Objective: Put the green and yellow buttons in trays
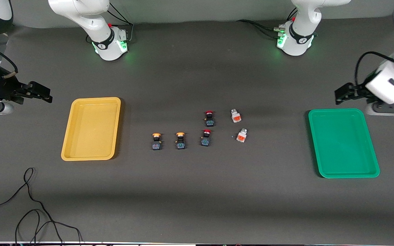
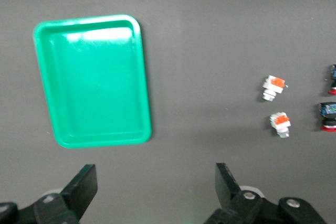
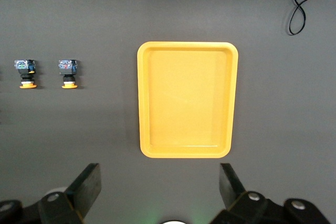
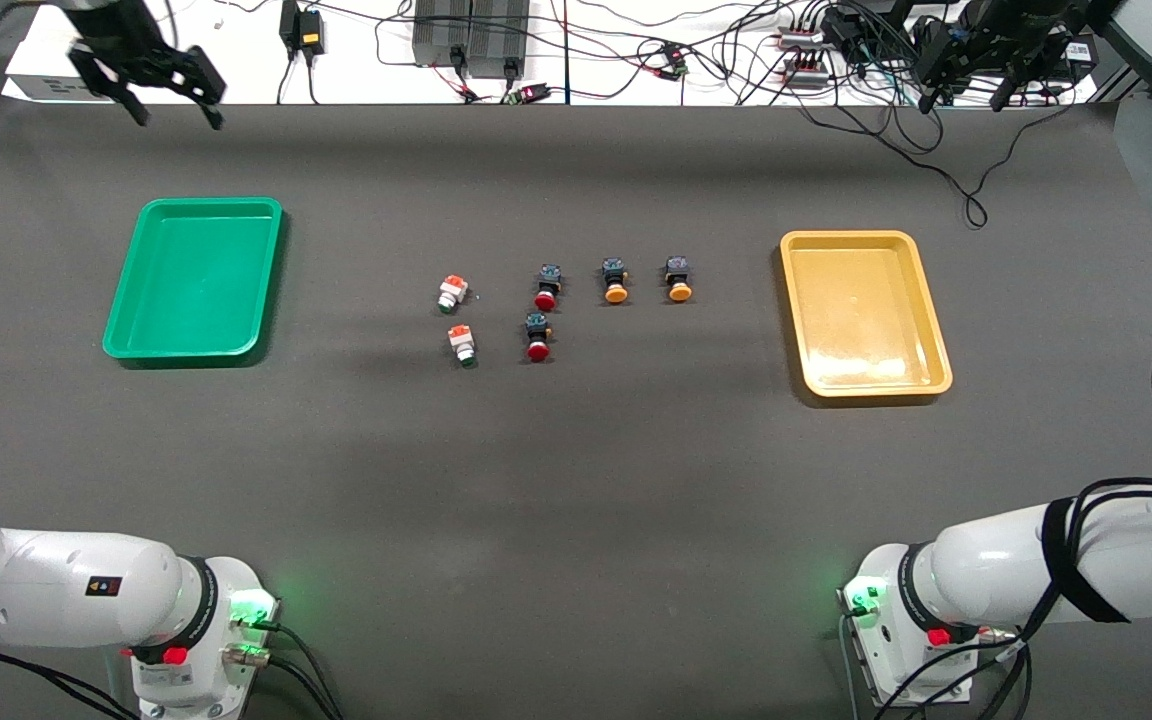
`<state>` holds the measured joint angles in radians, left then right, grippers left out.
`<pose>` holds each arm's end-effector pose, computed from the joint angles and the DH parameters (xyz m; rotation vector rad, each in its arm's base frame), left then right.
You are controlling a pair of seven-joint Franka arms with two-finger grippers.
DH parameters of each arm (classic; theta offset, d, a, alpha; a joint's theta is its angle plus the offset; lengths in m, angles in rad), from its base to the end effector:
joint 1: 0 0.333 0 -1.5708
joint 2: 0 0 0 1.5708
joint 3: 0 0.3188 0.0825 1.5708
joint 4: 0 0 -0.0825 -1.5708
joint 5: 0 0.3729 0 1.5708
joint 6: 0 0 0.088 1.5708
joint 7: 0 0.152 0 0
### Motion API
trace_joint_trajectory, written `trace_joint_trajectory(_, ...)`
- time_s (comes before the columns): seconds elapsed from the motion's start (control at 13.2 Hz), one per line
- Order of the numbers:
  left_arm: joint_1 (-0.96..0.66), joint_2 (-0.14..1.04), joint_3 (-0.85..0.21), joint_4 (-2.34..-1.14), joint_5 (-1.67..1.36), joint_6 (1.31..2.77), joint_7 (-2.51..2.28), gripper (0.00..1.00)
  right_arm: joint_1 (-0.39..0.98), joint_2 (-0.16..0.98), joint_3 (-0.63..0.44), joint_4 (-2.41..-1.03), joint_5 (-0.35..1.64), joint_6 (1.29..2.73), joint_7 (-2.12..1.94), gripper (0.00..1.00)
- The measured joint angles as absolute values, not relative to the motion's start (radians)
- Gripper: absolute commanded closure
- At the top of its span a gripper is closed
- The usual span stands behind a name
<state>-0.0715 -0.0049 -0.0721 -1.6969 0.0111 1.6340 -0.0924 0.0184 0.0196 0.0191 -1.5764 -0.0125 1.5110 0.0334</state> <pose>0.5348 -0.0758 0.5322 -3.1211 0.0815 0.0879 0.5381 0.0181 0.5643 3.1237 0.0061 -0.1321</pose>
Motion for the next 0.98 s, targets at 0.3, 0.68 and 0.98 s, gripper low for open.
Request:
trace_joint_trajectory(0.3,-0.277,-0.009,-0.092,-1.751,-0.081,1.667,-0.366,0.01,0.017,0.020,0.019,-1.576,-0.012,1.487,0.034,0.00)
trace_joint_trajectory(0.68,-0.584,0.016,-0.108,-1.796,-0.112,1.796,-0.773,0.01,0.017,0.020,0.021,-1.576,-0.005,1.486,0.041,0.00)
trace_joint_trajectory(0.98,-0.618,0.050,-0.098,-1.830,-0.056,1.819,-0.811,0.01,0.022,0.020,0.033,-1.570,0.031,1.486,0.149,0.00)
